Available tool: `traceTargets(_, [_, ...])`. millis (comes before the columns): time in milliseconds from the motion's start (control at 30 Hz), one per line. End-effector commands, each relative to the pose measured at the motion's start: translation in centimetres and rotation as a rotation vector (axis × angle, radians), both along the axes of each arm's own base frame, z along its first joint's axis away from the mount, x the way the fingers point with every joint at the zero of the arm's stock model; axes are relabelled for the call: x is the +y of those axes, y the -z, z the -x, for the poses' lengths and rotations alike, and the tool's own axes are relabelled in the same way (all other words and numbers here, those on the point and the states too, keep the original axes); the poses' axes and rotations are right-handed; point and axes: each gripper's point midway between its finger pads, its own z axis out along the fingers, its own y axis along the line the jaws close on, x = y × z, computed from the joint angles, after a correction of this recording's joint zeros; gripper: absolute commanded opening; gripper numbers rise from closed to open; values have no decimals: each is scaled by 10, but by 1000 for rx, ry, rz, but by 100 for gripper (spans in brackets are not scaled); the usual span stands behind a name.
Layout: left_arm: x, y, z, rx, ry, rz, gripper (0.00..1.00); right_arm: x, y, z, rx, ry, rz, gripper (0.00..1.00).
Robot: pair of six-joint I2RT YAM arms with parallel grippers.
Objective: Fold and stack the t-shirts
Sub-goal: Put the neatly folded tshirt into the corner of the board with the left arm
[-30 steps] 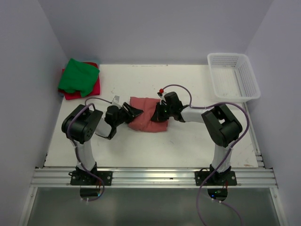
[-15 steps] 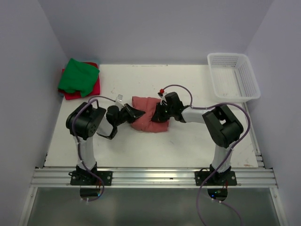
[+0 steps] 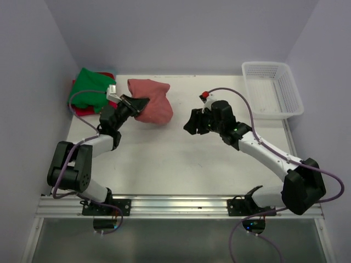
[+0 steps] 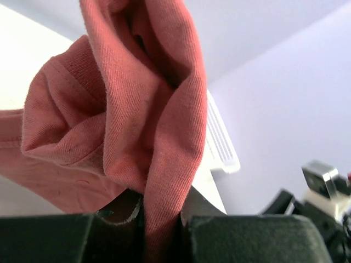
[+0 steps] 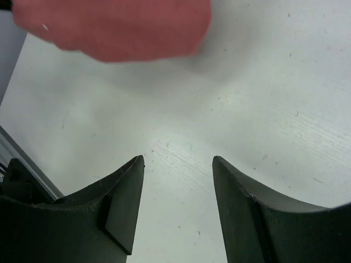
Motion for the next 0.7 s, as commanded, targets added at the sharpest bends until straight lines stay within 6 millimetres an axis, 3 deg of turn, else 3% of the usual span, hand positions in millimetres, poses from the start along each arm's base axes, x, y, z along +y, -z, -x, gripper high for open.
traceTargets(0, [49, -44, -30, -104, -141, -2, 0, -22, 30, 13, 66, 26, 118, 57])
traceTargets(33, [76, -50, -38, -111, -205, 7, 0, -23, 34, 15, 77, 22, 126, 57])
traceTargets(100, [105, -76, -52, -164, -258, 18, 0, -25, 46, 20, 108, 14, 142, 57])
traceTargets(133, [129, -79, -60, -167, -296, 13, 0, -25, 49, 23, 123, 6, 149, 57])
traceTargets(167, [140, -103, -69, -222, -306, 9, 0, -25, 55, 27, 140, -5, 149, 57])
traceTargets(267, [182, -119, -91, -265, -362, -8, 0, -23, 66, 31, 165, -17, 147, 57])
traceTargets(300, [201, -140, -97, -323, -390, -14, 0, -21, 70, 31, 180, -22, 143, 57])
traceTargets(333, [213, -136, -106, -319, -407, -7, 0, -20, 73, 31, 190, -23, 141, 57])
traceTargets(367, [220, -150, -108, -374, -402, 1, 0, -19, 75, 32, 200, -26, 138, 57])
traceTargets(400, [237, -176, -110, -440, -412, -7, 0, -16, 76, 35, 214, -40, 127, 56])
traceTargets(467, [249, -171, -124, -440, -381, -13, 0, -14, 78, 37, 226, -50, 121, 56])
traceTargets(500, [267, -176, -127, -449, -402, -8, 0, -14, 76, 38, 228, -54, 116, 56])
traceTargets(533, [282, -150, -138, -395, -417, 24, 0, -14, 75, 38, 226, -57, 115, 56])
traceTargets(567, [292, -143, -136, -395, -414, 94, 0, -13, 70, 38, 216, -58, 108, 56])
traceTargets(600, [315, -105, -143, -344, -437, 138, 0, -12, 68, 38, 213, -63, 104, 56])
traceTargets(633, [322, -93, -141, -353, -430, 163, 0, -12, 65, 39, 210, -65, 100, 56])
traceTargets(667, [330, -66, -141, -290, -436, 216, 0, -12, 62, 39, 204, -67, 95, 56])
